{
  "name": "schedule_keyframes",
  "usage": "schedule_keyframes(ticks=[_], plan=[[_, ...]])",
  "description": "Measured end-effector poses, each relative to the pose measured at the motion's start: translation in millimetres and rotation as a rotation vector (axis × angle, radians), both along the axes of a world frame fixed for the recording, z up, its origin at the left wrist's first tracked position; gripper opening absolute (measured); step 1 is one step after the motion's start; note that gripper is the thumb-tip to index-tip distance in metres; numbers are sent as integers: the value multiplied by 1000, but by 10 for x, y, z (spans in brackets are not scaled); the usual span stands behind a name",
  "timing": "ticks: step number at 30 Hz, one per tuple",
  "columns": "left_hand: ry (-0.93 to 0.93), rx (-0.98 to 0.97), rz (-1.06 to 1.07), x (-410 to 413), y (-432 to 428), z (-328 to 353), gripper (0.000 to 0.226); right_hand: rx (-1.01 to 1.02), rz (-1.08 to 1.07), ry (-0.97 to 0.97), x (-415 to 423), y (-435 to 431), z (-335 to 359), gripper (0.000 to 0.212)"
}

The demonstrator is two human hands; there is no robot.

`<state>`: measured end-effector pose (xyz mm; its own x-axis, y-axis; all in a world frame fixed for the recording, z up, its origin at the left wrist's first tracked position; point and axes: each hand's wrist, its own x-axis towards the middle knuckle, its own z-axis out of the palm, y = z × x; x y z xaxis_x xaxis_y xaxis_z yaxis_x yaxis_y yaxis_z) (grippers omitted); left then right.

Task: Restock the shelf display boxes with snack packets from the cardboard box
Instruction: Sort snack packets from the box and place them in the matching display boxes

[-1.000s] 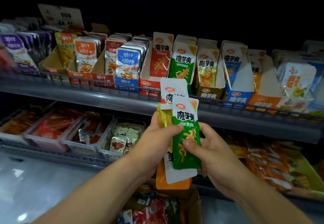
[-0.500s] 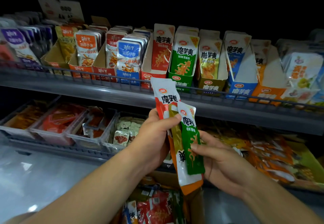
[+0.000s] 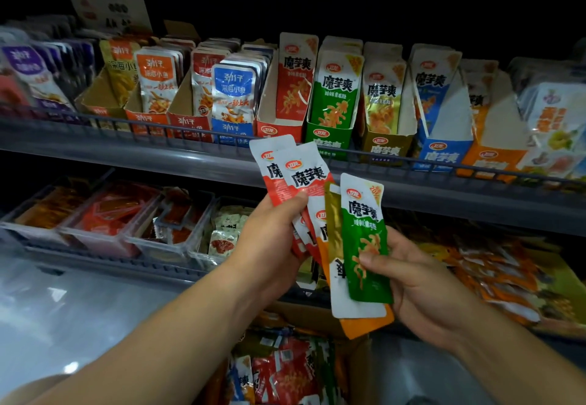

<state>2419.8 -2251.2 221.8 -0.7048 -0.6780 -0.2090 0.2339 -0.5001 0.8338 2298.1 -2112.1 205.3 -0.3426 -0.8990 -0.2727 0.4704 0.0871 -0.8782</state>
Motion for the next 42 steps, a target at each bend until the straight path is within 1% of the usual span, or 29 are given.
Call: schedule_keyframes(ticks=[6, 10, 14, 18, 20, 24, 28, 33, 35, 39, 42], plan=[[-61, -79, 50, 41, 34, 5, 17, 24, 17, 58, -61, 31, 16, 50], [-70, -46, 100, 31, 2, -14, 16, 29, 31, 72, -68, 45, 16, 49], [-93, -39, 112, 21, -65, -12, 9, 46, 27, 120, -91, 60, 10, 49], [-110, -18, 106, 35, -118, 22, 16, 44, 17, 129, -129, 64, 32, 47], [-101, -2, 103, 47, -147, 20, 10, 49, 21, 132, -150, 60, 53, 48], [-97, 18, 180, 70, -198, 21, 8, 69, 32, 144, -246, 75, 134, 49], [-91, 36, 280, 136, -268, 36, 8, 66, -29, 192, -417, 153, 248, 51], [-111, 18, 313, 219, -275, -21, 9, 21, -108, 180, -481, 194, 292, 53], [-138, 4, 277, 229, -240, -63, 11, -24, -151, 157, -446, 167, 287, 51], [-165, -11, 42, 189, -64, -105, 17, -123, -199, 60, -172, 7, 187, 47], [-138, -18, -73, 152, 66, -98, 21, -123, -254, 78, 16, -84, 69, 40]])
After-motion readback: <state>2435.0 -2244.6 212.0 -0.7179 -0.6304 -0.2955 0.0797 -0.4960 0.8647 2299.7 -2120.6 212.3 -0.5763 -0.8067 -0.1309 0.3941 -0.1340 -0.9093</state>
